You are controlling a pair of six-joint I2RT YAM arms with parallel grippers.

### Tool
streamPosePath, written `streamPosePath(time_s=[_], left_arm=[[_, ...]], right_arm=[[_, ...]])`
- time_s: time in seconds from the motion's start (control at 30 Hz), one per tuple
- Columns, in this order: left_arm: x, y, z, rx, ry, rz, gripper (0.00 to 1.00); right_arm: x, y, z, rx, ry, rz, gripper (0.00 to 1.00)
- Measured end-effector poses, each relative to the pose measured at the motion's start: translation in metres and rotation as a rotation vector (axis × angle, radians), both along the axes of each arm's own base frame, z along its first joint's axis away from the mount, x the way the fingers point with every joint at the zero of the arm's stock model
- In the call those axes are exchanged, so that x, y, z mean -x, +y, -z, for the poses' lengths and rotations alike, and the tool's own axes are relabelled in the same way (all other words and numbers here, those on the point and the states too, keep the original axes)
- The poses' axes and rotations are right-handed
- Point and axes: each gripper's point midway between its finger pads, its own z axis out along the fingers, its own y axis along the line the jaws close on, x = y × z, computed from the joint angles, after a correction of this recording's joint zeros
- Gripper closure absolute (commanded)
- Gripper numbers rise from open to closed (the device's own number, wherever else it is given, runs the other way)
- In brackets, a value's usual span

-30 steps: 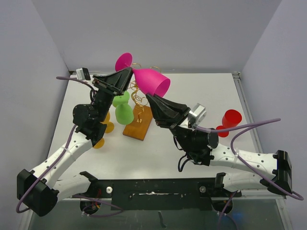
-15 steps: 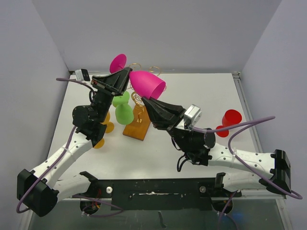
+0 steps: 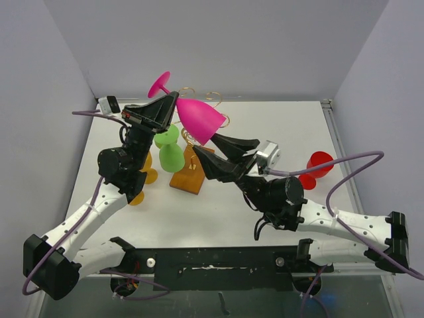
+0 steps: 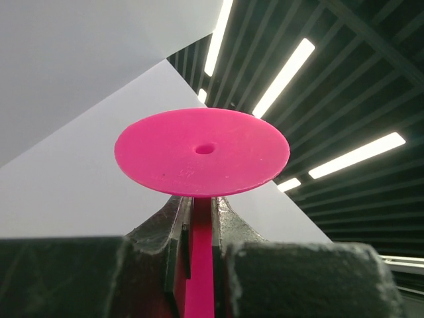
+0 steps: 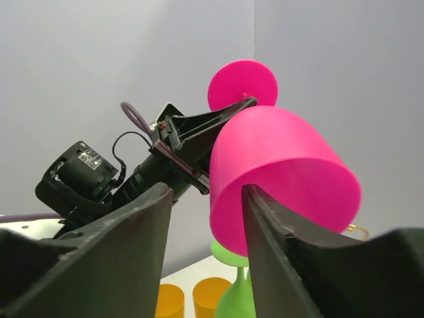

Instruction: Place the wine glass upside down on the wine glass rack

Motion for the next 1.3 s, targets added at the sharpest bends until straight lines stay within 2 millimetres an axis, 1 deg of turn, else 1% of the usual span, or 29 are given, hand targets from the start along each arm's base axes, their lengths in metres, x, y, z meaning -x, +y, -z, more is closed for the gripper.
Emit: streamPosePath(time_s=[0.1,0.17,0.23,0.33,0.5,0.6,0.7,0.73,0.87,0.97,1.0,1.07,1.13,1.3], left_arm=[[-0.002,-0.001,0.003,-0.037,-0.011,-0.035,1.00],[-0.005,-0.003,0.005,-0.071,-0.015,-0.061,1.00],[-0.007,-0.005,0.007,-0.120,-0.021,-0.093,1.00],[-0.006,-0.007,0.003,-0.195,-0.056,-0.140,1.00],[0.005,-0.016,-0.007,-0.348,-0.201,-0.212,1.00],[0.010,-0.024,-0.004,-0.442,-0.286,-0.238,1.00],[0.013,-0.034,0.001,-0.532,-0.372,-0.249,1.00],[0.015,-0.037,0.003,-0.564,-0.409,-0.251,1.00],[0.022,-0.047,0.010,-0.648,-0.522,-0.252,1.00],[0.029,-0.052,0.013,-0.693,-0.606,-0.260,1.00],[0.031,-0.053,0.014,-0.705,-0.636,-0.265,1.00],[0.035,-0.054,0.015,-0.724,-0.690,-0.281,1.00],[0.039,-0.055,0.017,-0.736,-0.740,-0.292,1.00],[0.049,-0.060,0.028,-0.759,-0.858,-0.298,1.00]], right_arm=[[-0.001,-0.011,0.001,0.012,0.044,0.012,0.37],[-0.002,-0.018,0.002,0.033,0.079,0.020,0.33],[-0.002,-0.025,0.004,0.062,0.111,0.026,0.30],[0.000,-0.038,0.006,0.111,0.162,0.033,0.28],[0.002,-0.059,0.007,0.162,0.221,0.057,0.26],[0.000,-0.067,-0.001,0.177,0.239,0.080,0.26],[-0.002,-0.072,-0.021,0.164,0.247,0.096,0.26],[-0.003,-0.073,-0.032,0.150,0.250,0.099,0.26],[-0.007,-0.071,-0.058,0.084,0.285,0.096,0.25],[-0.017,-0.065,-0.071,0.045,0.339,0.112,0.25],[-0.019,-0.061,-0.073,0.039,0.351,0.114,0.26],[-0.024,-0.053,-0.070,0.036,0.384,0.118,0.26],[-0.028,-0.047,-0.063,0.044,0.415,0.122,0.28],[-0.034,-0.035,-0.050,0.043,0.488,0.115,0.34]])
